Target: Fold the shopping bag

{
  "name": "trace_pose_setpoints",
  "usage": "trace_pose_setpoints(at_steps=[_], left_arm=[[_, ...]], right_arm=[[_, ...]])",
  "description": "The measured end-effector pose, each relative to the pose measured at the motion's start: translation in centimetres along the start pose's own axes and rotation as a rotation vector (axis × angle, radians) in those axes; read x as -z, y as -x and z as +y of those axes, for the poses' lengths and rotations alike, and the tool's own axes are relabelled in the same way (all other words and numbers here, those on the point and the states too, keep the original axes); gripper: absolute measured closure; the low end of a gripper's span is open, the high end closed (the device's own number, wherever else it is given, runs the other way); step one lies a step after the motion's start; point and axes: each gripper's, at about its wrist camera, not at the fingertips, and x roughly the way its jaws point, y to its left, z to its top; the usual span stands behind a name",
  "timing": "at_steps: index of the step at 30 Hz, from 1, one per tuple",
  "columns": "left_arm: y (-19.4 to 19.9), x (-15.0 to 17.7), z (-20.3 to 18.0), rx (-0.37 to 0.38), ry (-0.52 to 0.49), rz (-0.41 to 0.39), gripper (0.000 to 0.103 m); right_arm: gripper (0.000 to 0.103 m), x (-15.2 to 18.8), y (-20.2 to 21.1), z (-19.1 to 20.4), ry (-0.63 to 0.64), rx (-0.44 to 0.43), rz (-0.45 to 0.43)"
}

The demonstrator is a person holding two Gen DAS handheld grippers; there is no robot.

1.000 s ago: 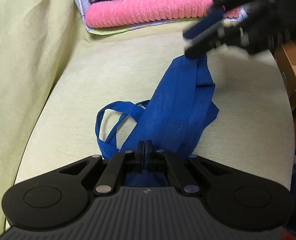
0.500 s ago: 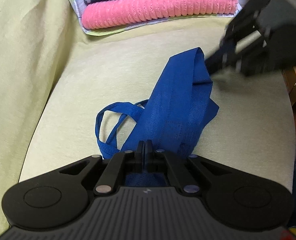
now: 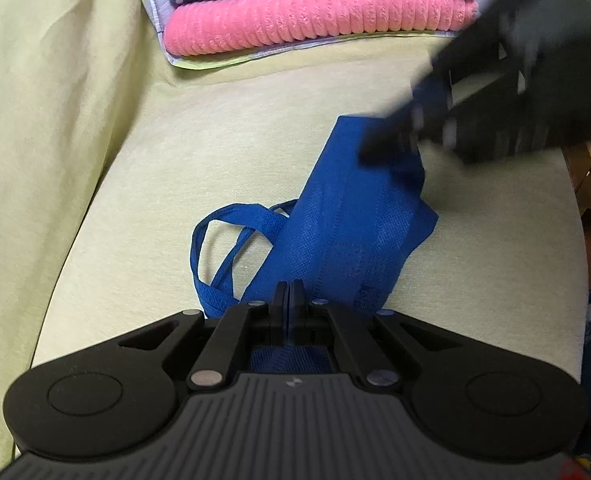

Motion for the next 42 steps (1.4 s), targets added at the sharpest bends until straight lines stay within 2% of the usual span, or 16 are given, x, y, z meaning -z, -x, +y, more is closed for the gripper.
trace_pose_setpoints(at_steps=[1, 3, 9, 19, 20, 21, 22, 24, 25, 26, 29, 31, 34, 37, 39, 42], left_arm=[[0.0, 0.0, 0.1, 0.001, 0.002, -0.001, 0.103], [0.0, 0.0, 0.1, 0.002, 0.001, -0.001, 0.103], [0.6, 0.4, 0.9, 0.017, 0.042, -0.009, 0.103], [1.0, 1.0, 0.8, -0.020, 0.015, 0.032, 0.103], [0.9, 0.9, 0.7, -0.025, 0.006, 0.034, 0.103], [0.9, 0.9, 0.6, -0.027, 0.001, 0.033, 0.103], [0.9, 1.0, 0.7, -0.025, 0.004, 0.028, 0.103], [0.9, 1.2, 0.9, -0.016, 0.018, 0.020, 0.103], [0.9, 1.2, 1.0, -0.011, 0.025, 0.018, 0.103], [0.9, 1.2, 1.1, -0.007, 0.028, 0.016, 0.103], [0.9, 1.2, 1.1, -0.003, 0.025, 0.016, 0.103], [0.9, 1.2, 1.2, 0.001, 0.025, 0.015, 0.103], [1.0, 1.3, 1.5, 0.014, 0.037, 0.011, 0.103], [1.0, 1.3, 1.7, 0.025, 0.047, 0.011, 0.103], [0.9, 1.2, 1.8, 0.030, 0.051, 0.014, 0.103], [0.8, 1.1, 1.9, 0.033, 0.050, 0.018, 0.103]], right_arm=[[0.094, 0.5, -0.7, 0.0, -0.005, 0.003, 0.022], [0.094, 1.2, -0.9, -0.2, -0.018, 0.003, 0.003], [0.094, 1.2, -1.6, -0.6, -0.020, 0.003, 0.022], [0.091, 1.1, -0.6, 0.1, -0.043, 0.031, 0.030], [0.087, 0.8, 0.0, -0.2, -0.093, 0.040, 0.039], [0.079, 0.7, 0.8, -0.6, -0.167, 0.052, 0.045], [0.079, 0.8, 1.6, -1.2, -0.260, 0.045, 0.044], [0.075, 2.0, 3.3, -2.8, -0.517, -0.035, 0.039], [0.071, 3.0, 3.4, -3.3, -0.630, -0.079, 0.062], [0.071, 3.9, 3.4, -3.7, -0.740, -0.121, 0.084], [0.067, 6.7, 1.9, -3.9, -1.006, -0.206, 0.124], [0.062, 7.9, 0.6, -3.8, -1.138, -0.232, 0.145], [0.060, 8.0, -0.5, -3.1, -1.231, -0.244, 0.090], [0.061, 7.8, -1.7, -2.3, -1.282, -0.230, 0.083], [0.062, 7.6, -2.1, -1.7, -1.304, -0.190, 0.071], [0.068, 6.5, -2.3, -0.3, -1.238, -0.094, 0.066]])
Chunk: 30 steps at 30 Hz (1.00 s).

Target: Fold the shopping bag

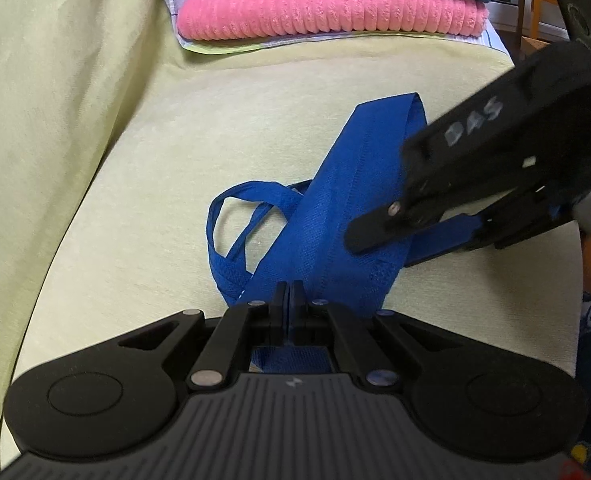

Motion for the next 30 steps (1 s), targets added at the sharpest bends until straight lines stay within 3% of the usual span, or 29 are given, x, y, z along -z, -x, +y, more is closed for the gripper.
trace_pose_setpoints(at_steps=[4, 7, 9, 12, 14, 16, 19, 22, 24, 26, 27, 28, 30], left_arm=[[-0.1, 0.0, 0.3, 0.009, 0.023, -0.009, 0.103], [0.5, 0.2, 1.5, 0.045, 0.079, -0.016, 0.103], [1.1, 0.3, 3.0, 0.054, 0.127, -0.015, 0.089], [1.4, 0.6, 6.1, 0.069, 0.249, -0.020, 0.085], [0.9, 0.6, 7.8, 0.098, 0.327, -0.019, 0.077], [0.2, 0.6, 9.4, 0.135, 0.406, -0.017, 0.059], [-1.8, 0.5, 10.5, 0.225, 0.510, -0.003, 0.058], [-3.6, 0.4, 11.1, 0.259, 0.555, 0.011, 0.058], [-4.7, 0.1, 11.1, 0.255, 0.558, 0.027, 0.063], [-5.1, -0.4, 10.2, 0.226, 0.490, 0.020, 0.063], [-4.9, -0.6, 9.8, 0.224, 0.466, 0.015, 0.074], [-4.7, -0.8, 9.4, 0.235, 0.446, 0.006, 0.103], [-3.6, -0.8, 8.5, 0.260, 0.391, -0.042, 0.103]], right_arm=[[0.074, 0.7, -0.4, 1.6, 0.106, 0.069, -0.040], [0.077, -0.1, -0.6, 1.9, 0.187, 0.069, -0.005], [0.078, -1.0, -0.5, 2.1, 0.237, 0.049, 0.027], [0.078, -1.8, -0.7, 2.3, 0.305, 0.037, 0.060], [0.078, -2.1, -0.8, 2.4, 0.336, 0.034, 0.073], [0.078, -2.1, -0.8, 2.4, 0.352, 0.031, 0.073], [0.078, -1.8, -0.6, 2.0, 0.371, 0.018, 0.063], [0.078, -1.9, -0.6, 1.8, 0.372, 0.011, 0.065], [0.078, -2.1, -0.6, 1.8, 0.370, 0.009, 0.071], [0.078, -2.2, -0.6, 2.0, 0.361, 0.007, 0.078], [0.078, -2.2, -0.6, 2.0, 0.357, 0.007, 0.082], [0.078, -2.3, -0.6, 2.0, 0.351, 0.008, 0.085], [0.078, -2.4, -0.6, 2.1, 0.338, 0.012, 0.093]])
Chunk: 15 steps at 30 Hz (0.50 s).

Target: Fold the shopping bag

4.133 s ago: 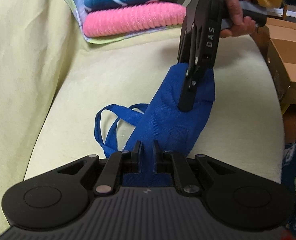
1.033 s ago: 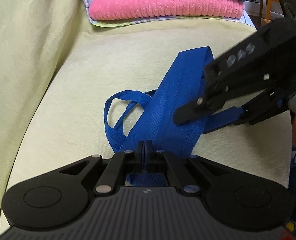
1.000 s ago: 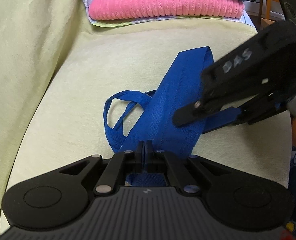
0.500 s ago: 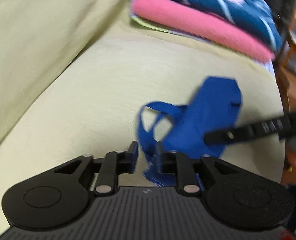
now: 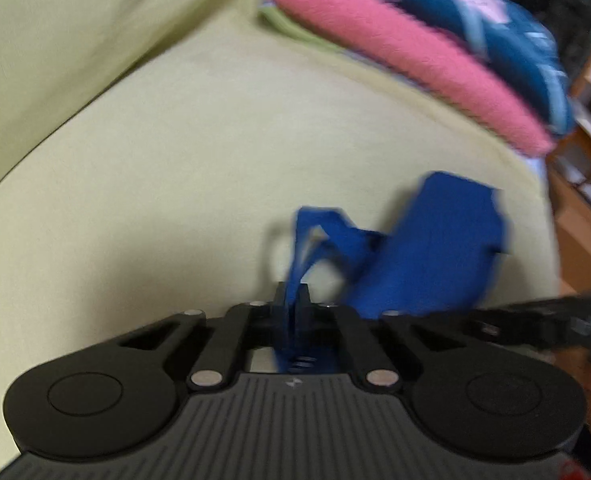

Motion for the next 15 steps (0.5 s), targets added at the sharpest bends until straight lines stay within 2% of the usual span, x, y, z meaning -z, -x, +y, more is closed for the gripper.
trace_pose_setpoints(at_steps=[6, 12, 13, 15], left_arm=[[2.6, 1.6, -1.6, 0.029, -0.112, -0.078, 0.103], [3.7, 2.0, -3.7, 0.072, -0.237, -0.057, 0.103], [3.4, 2.2, -4.5, 0.060, -0.285, -0.042, 0.103], [2.3, 3.0, -6.5, -0.019, -0.412, 0.011, 0.103]], right_arm=[[0.078, -0.6, 0.3, 0.0, -0.026, 0.009, 0.026], [0.079, -1.1, -0.4, 0.7, -0.008, 0.038, 0.044], [0.079, -1.2, -0.6, 0.9, -0.008, 0.041, 0.047], [0.079, -1.4, -0.9, 1.0, -0.013, 0.048, 0.057]])
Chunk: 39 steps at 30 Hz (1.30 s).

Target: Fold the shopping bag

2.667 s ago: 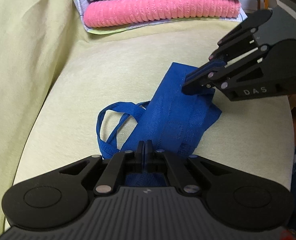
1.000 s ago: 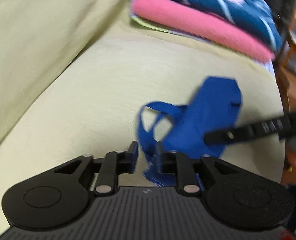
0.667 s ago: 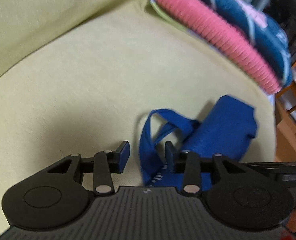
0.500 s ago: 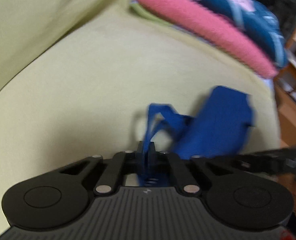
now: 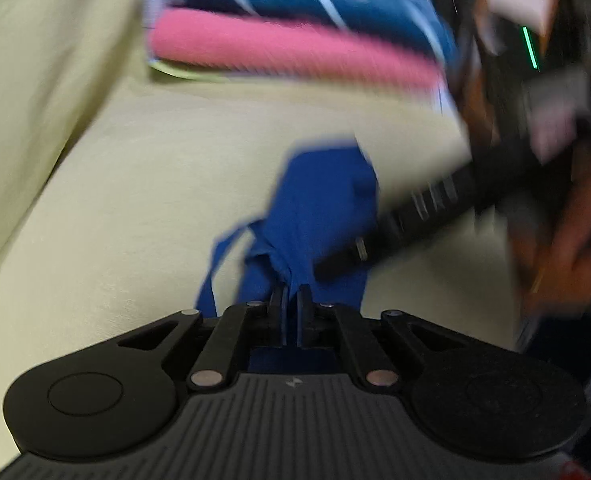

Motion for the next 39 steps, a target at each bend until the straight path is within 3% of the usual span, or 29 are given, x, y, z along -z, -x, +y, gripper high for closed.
trace_pose_setpoints(at_steps=[3, 6, 8, 9, 10, 16, 18, 20, 23, 25, 30, 34, 37, 39], left_arm=[[-0.4, -0.3, -0.8, -0.038, -0.016, -0.006, 0.103], [0.4, -0.6, -0.2, -0.062, -0.003, -0.001, 0.095], [1.3, -0.8, 1.3, -0.067, 0.071, -0.019, 0.076], [1.6, -0.8, 2.3, -0.086, 0.125, -0.030, 0.059], [1.6, -0.8, 3.2, -0.096, 0.165, -0.029, 0.053], [-1.4, -1.0, 6.1, -0.062, 0.242, 0.043, 0.053], [-2.0, -1.0, 7.3, -0.026, 0.296, 0.058, 0.053], [-3.0, -0.9, 8.3, 0.005, 0.339, 0.089, 0.061], [-4.1, -0.5, 8.7, 0.019, 0.327, 0.137, 0.067], [-3.8, -0.8, 8.3, 0.015, 0.307, 0.127, 0.103], [-1.6, -0.8, 6.2, 0.048, 0.251, 0.008, 0.103], [-1.1, 0.0, 5.2, 0.088, 0.209, -0.015, 0.103], [-1.4, -0.1, 3.3, 0.037, 0.102, 0.015, 0.103], [-1.7, -0.1, 0.9, -0.044, -0.035, 0.039, 0.103]], right_arm=[[0.079, -0.2, -0.1, 0.1, -0.006, 0.009, 0.013], [0.079, -0.3, 0.3, 0.1, -0.009, 0.003, 0.020], [0.079, -0.5, 0.2, 0.0, -0.013, -0.004, 0.026], [0.079, -0.5, 0.1, 0.0, -0.013, -0.006, 0.025], [0.079, -0.4, 0.1, 0.0, -0.012, -0.008, 0.024], [0.078, -0.2, -0.2, -0.3, -0.018, -0.030, 0.013], [0.079, -0.3, -0.1, -0.5, -0.023, -0.036, 0.018], [0.079, -0.3, -0.2, -0.5, -0.024, -0.037, 0.021], [0.079, -0.5, -0.1, -0.6, -0.029, -0.040, 0.028], [0.079, -0.5, 0.1, -0.8, -0.037, -0.045, 0.033], [0.080, -0.8, 0.2, -0.7, -0.056, -0.027, 0.058], [0.080, -1.3, 0.1, -0.5, -0.070, -0.012, 0.088], [0.080, -1.2, 0.1, -0.3, -0.064, -0.009, 0.088], [0.080, -1.2, 0.1, -0.2, -0.067, -0.004, 0.086]])
